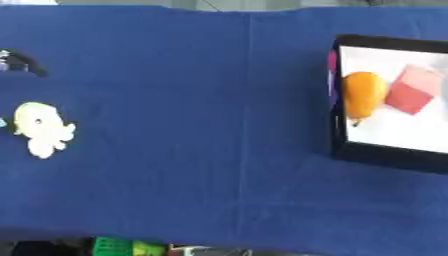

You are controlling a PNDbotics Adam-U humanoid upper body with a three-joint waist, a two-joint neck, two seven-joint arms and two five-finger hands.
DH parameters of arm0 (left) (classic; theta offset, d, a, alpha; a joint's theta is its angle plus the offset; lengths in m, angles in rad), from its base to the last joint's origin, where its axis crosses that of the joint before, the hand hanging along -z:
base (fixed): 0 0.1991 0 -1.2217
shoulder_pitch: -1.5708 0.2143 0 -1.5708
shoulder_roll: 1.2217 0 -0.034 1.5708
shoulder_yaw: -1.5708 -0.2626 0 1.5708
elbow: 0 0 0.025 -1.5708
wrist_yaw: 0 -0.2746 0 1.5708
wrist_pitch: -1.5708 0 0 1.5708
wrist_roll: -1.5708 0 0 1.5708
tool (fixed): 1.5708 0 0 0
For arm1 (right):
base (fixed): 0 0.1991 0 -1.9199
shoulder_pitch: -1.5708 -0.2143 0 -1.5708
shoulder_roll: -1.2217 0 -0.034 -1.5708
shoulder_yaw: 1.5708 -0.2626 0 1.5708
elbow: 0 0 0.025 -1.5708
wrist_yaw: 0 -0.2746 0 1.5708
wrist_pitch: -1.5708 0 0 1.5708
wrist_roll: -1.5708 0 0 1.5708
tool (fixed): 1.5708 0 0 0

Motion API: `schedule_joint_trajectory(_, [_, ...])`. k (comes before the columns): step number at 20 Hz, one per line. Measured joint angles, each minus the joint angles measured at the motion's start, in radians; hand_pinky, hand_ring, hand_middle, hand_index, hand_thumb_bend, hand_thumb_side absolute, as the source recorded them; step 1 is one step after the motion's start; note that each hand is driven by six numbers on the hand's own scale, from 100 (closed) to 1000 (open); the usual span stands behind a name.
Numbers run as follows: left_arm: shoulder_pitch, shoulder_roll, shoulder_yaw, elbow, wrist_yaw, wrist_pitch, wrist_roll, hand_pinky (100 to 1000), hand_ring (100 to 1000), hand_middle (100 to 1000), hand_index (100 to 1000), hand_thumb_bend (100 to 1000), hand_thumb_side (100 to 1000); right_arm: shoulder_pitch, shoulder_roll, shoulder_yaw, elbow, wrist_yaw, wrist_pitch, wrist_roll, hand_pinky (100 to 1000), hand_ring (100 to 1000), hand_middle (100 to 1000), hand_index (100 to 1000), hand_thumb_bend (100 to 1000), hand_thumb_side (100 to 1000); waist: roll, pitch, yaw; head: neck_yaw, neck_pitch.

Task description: Pick up the objects with one hand, pass them to the other hand, and then place them into the box on the other side of the table.

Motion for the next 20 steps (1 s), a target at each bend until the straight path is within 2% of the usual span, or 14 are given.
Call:
schedule_joint_trajectory(3, [-0.003,-0.031,0.012,0.041,-0.021,-0.018,0.018,943,908,748,865,618,101,0.000,0.000,0.000,0.009,0.003,0.001,0.000,1000,1000,1000,1000,100,622,-0.004,0.000,-0.004,0.006,0.000])
schedule_joint_trajectory(5, [-0.010,-0.042,0.020,0.060,-0.032,-0.024,0.024,938,895,713,823,517,100,0.000,0.001,0.000,0.012,0.007,0.002,0.000,1000,1000,1000,1000,100,622,-0.003,0.000,-0.006,0.009,-0.001])
schedule_joint_trajectory(6, [-0.010,-0.046,0.022,0.067,-0.035,-0.025,0.025,921,870,661,786,445,100,0.000,0.002,0.000,0.014,0.008,0.002,0.000,1000,1000,1000,1000,100,622,-0.003,0.000,-0.006,0.010,-0.001])
schedule_joint_trajectory(10, [-0.010,-0.048,0.021,0.078,-0.022,-0.020,0.020,903,844,642,736,279,100,0.000,0.002,0.000,0.015,0.010,0.003,-0.003,1000,1000,1000,1000,100,623,-0.002,0.000,-0.008,0.013,-0.001])
schedule_joint_trajectory(16, [-0.008,-0.039,0.009,0.042,0.098,0.018,-0.018,900,829,635,710,108,100,0.001,0.002,0.000,0.018,0.020,0.004,-0.005,1000,1000,1000,1000,100,624,-0.002,0.000,-0.007,0.013,-0.001])
schedule_joint_trajectory(20, [-0.003,-0.005,0.001,-0.018,0.243,0.080,-0.080,861,771,583,681,100,100,0.001,0.002,0.004,0.021,0.026,0.004,-0.006,1000,1000,1000,1000,100,619,-0.001,0.000,-0.002,0.012,0.000])
